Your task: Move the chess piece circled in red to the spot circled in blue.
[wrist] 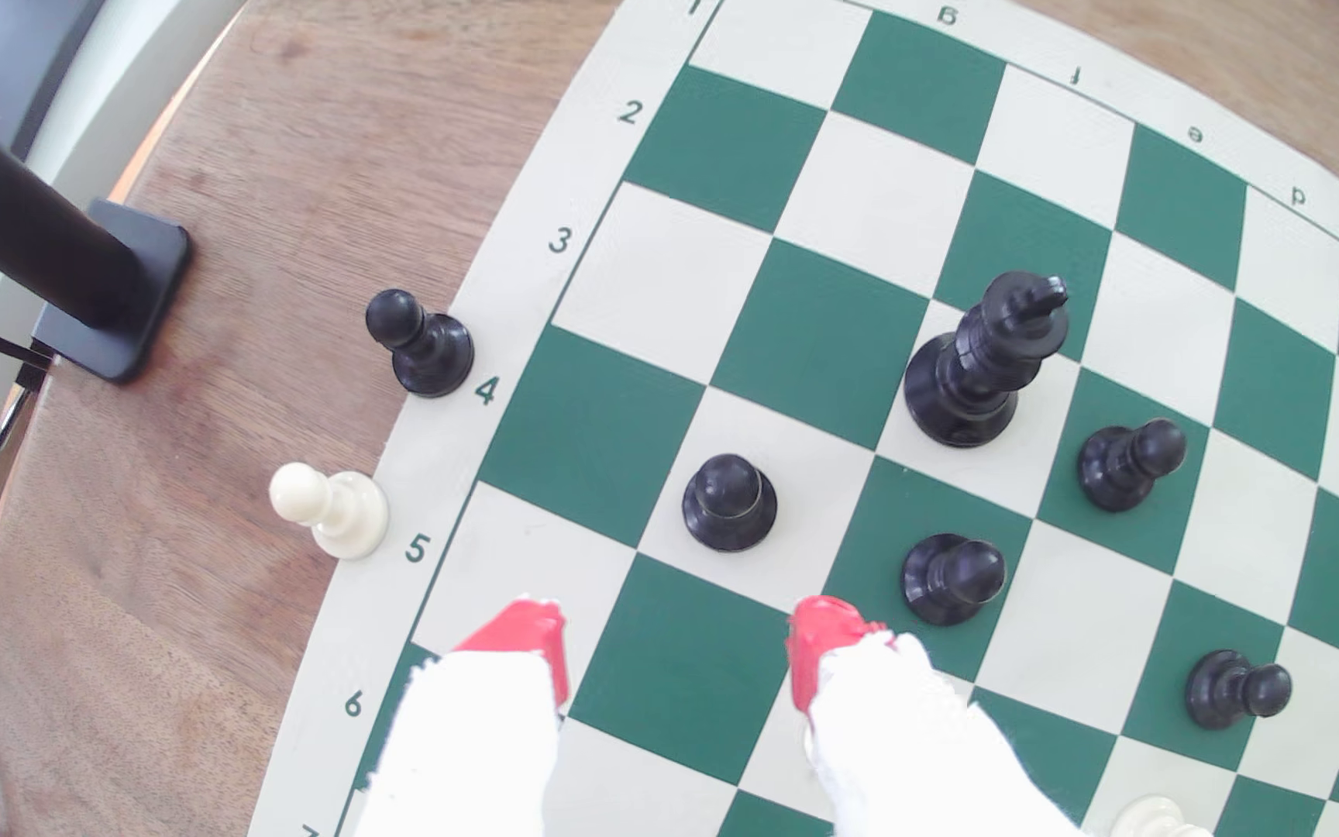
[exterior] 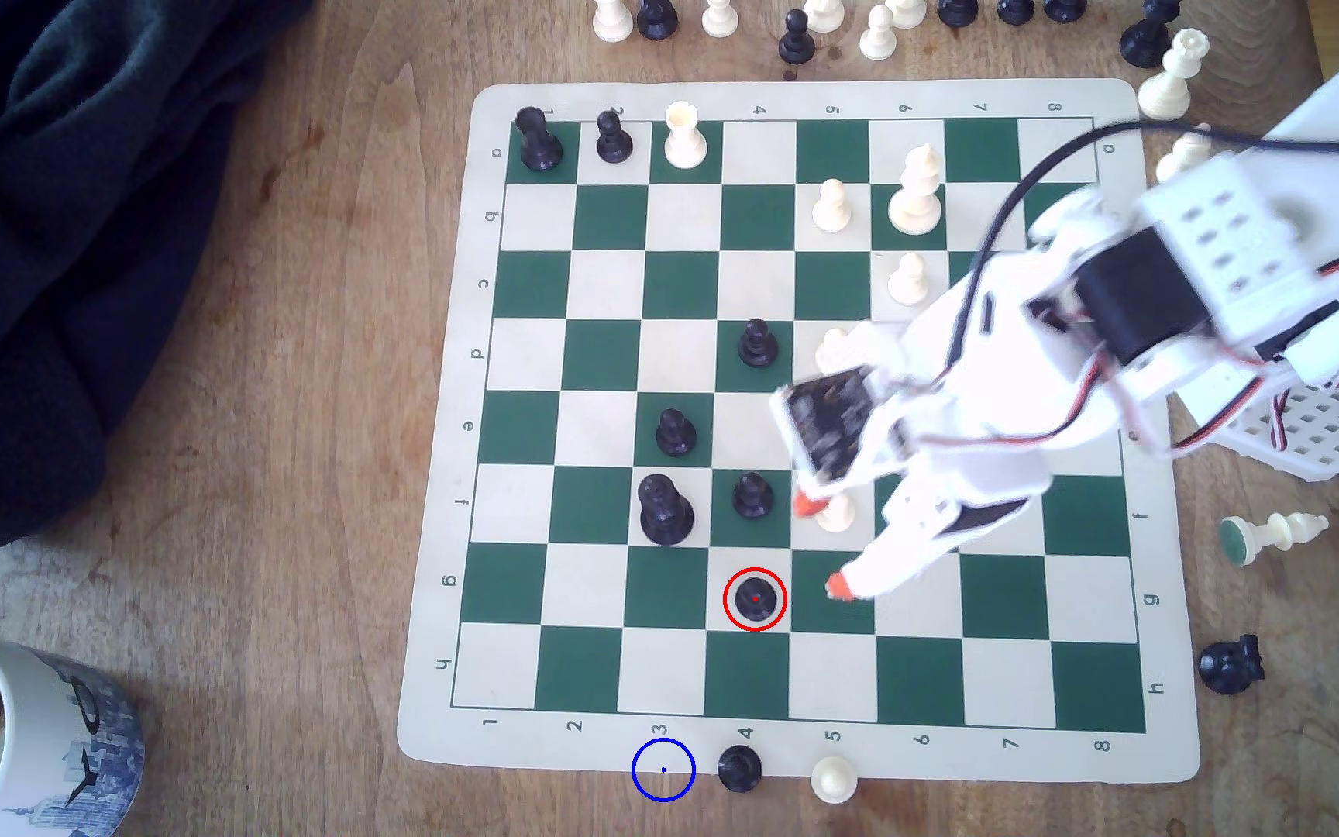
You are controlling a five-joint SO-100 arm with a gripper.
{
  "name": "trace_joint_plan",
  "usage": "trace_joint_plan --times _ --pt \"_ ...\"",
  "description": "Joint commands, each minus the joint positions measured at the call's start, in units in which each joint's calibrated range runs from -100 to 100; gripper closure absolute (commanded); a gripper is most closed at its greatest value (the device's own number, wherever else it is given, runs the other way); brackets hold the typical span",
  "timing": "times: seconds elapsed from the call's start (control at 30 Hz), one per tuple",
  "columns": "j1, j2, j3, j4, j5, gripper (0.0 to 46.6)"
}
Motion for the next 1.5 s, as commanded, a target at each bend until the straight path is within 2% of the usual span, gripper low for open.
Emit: trace_joint_plan --times 0.0,0.4,1.47 --pt "-0.58 3.78 -1.44 -2.29 -0.63 31.1" --pt "-1.44 17.53 -3.8 -7.86 -0.68 32.7" --pt "0.52 27.97 -14.59 -11.21 -0.54 33.5"
